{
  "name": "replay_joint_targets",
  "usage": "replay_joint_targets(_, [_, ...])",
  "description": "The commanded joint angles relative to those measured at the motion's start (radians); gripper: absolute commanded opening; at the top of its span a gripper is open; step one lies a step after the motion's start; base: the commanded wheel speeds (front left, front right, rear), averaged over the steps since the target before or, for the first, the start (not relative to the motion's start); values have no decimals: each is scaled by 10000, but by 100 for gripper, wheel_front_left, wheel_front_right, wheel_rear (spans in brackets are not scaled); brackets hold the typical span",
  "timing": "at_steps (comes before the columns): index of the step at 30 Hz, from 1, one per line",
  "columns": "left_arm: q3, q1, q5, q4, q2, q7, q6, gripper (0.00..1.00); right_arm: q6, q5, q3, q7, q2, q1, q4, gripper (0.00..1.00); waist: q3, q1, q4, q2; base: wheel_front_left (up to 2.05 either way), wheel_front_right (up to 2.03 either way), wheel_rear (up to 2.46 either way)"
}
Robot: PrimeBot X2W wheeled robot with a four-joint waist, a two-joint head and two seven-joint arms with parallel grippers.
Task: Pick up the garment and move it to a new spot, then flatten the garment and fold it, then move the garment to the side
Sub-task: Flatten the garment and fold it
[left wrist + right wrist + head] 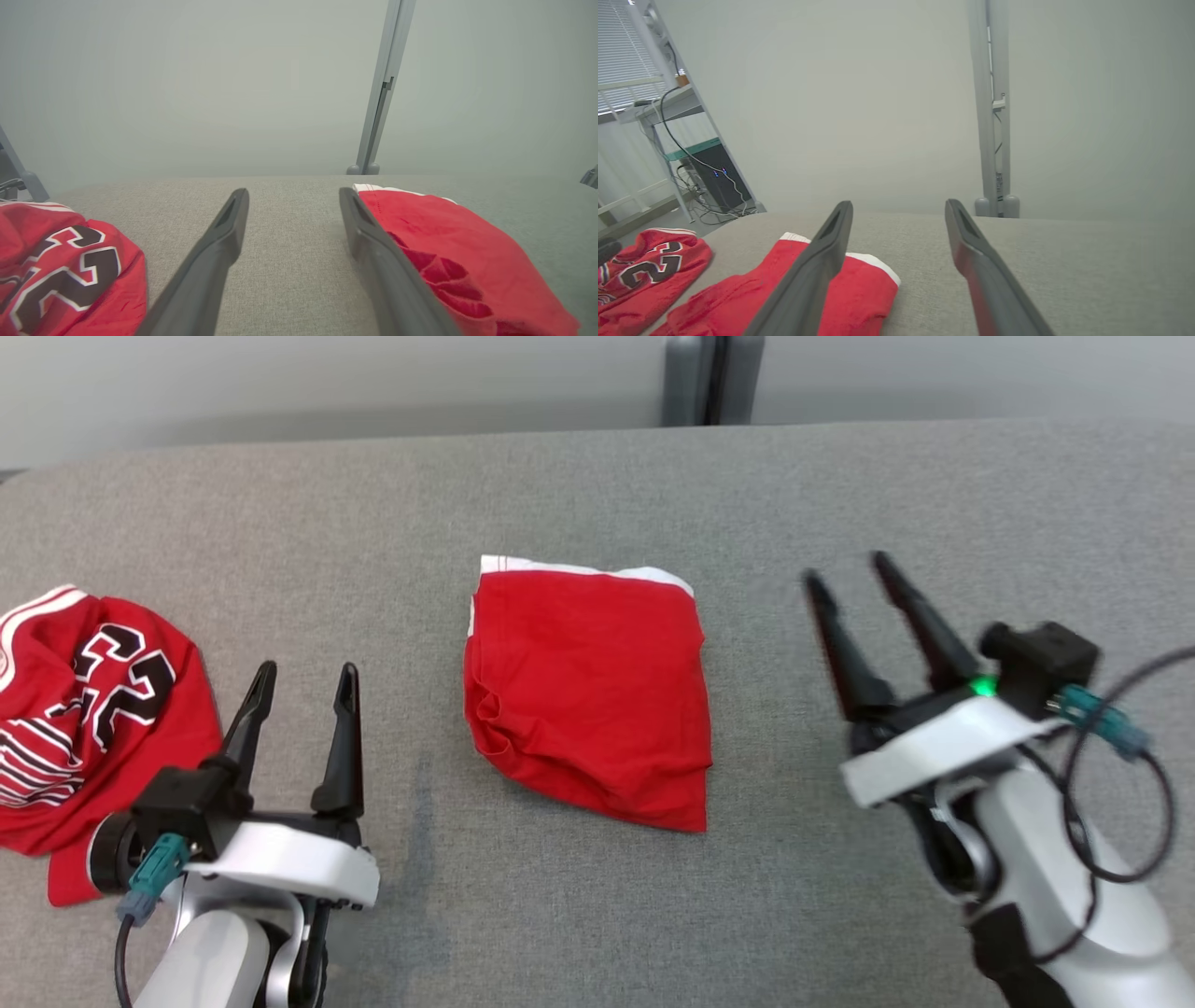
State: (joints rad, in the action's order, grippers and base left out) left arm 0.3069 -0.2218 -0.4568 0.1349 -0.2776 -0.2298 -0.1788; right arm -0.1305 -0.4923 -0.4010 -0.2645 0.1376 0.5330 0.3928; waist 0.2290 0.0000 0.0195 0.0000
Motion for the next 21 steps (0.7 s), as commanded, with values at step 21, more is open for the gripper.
replay_joint_targets(21, [-164,1905,-184,-859,-794,509,-544,100,-6,1771,3479,1627,104,-3821,-1951,100,-1886,0,-425,0,0,0,0])
